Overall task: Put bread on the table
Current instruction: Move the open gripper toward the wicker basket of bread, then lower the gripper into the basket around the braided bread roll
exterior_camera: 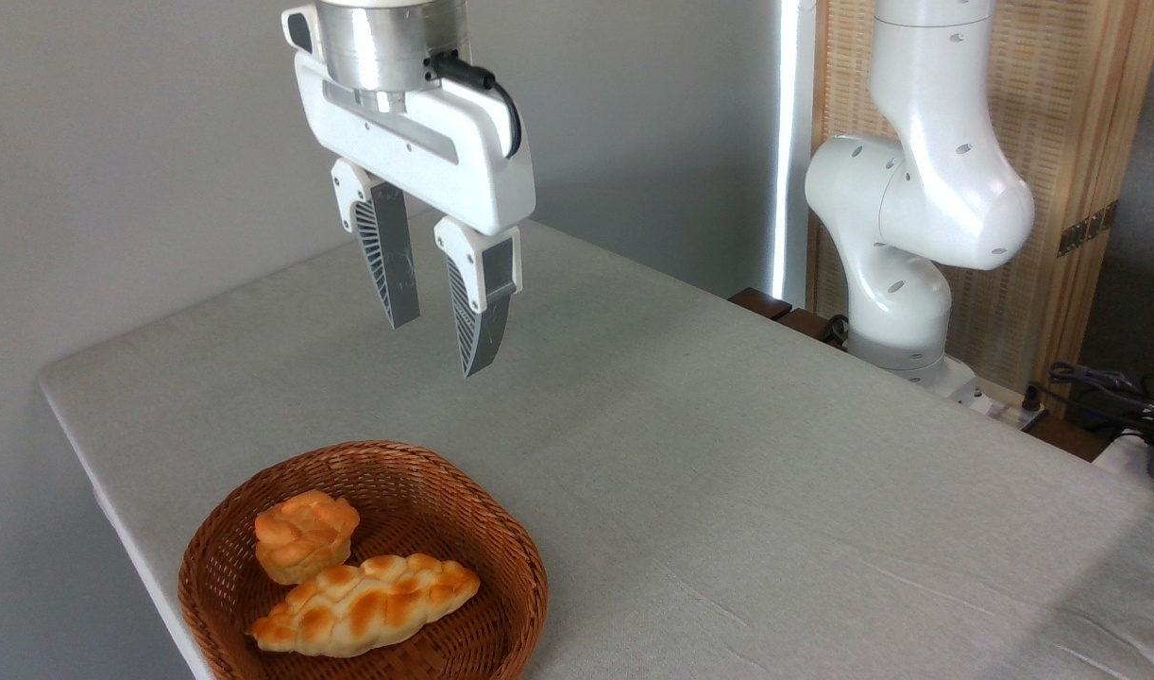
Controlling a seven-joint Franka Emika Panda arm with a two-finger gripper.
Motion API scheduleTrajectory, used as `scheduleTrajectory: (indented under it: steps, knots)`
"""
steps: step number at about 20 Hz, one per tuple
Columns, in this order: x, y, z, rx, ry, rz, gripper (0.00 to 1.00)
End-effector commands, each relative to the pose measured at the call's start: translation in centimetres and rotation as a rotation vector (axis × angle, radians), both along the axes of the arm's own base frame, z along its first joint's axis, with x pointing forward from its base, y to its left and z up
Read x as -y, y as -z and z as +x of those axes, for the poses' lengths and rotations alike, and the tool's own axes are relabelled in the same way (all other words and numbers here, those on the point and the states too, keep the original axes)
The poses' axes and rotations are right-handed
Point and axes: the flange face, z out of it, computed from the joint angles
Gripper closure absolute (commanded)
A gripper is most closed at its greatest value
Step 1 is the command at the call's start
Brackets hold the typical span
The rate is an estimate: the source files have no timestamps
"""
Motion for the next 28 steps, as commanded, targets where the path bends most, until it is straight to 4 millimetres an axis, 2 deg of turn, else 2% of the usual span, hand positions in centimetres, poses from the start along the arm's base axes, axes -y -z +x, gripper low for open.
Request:
scheduleTrajectory:
  steps: [1, 2, 4, 9, 14, 16, 20, 28]
  knots:
    - [0.4, 1.2, 0.3, -0.022, 0.015, -0.009, 0.00]
    - [0.3, 1.3, 0.7, 0.002, 0.011, -0.006, 0.00]
    - [0.2, 3.0, 1.6, 0.048, 0.005, -0.003, 0.00]
    - [0.0, 9.5, 2.8, 0.135, 0.173, 0.026, 0.00]
    - [-0.4, 13.7, 4.1, 0.170, 0.213, 0.053, 0.00]
    - [-0.6, 15.3, 4.7, 0.184, 0.247, 0.123, 0.00]
    - [-0.7, 17.2, 5.2, 0.191, 0.259, 0.149, 0.00]
    - [0.1, 19.5, 5.5, 0.196, 0.265, 0.144, 0.00]
